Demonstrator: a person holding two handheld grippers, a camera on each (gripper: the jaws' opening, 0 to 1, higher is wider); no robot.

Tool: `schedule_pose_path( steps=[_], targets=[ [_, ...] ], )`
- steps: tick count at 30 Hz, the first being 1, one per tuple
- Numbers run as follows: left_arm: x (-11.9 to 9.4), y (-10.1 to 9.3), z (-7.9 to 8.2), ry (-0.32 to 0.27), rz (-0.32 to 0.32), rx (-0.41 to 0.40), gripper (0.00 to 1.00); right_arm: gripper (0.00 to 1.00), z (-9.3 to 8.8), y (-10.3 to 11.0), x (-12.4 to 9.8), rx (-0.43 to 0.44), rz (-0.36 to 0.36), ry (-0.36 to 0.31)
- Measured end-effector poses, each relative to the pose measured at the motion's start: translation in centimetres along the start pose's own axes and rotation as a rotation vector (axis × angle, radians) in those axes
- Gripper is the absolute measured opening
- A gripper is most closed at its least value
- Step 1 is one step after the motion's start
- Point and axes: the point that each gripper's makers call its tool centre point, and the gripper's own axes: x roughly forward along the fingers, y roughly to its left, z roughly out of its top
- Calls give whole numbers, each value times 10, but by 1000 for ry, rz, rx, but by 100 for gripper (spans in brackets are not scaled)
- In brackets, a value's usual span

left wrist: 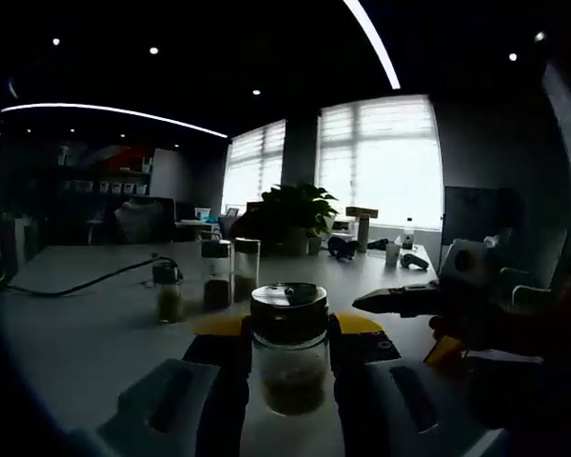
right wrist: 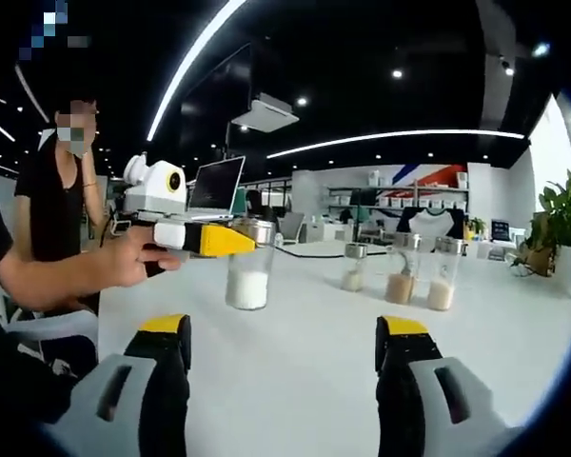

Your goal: Rotate the seasoning bottle until the label or dispensing opening points toward the visible target arrow and the bottle remains upright within the marked orientation range

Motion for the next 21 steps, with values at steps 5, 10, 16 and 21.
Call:
schedule_pose_path(
  steps=[5,10,16,21],
  targets=[
    [-1,-10,-1,-2,-46,-7,33,67,1,11,2,-2,41,-10],
    [-3,-20,-3,9,-77,8,33,60,4,21,6,-3,81,-24],
    [-6,-38,-3,-2,-150,4,33,50,6,39,10,-5,138,-40],
    [-9,-50,0,-19,-215,-37,33,44,9,47,11,-5,168,-52]
  ],
)
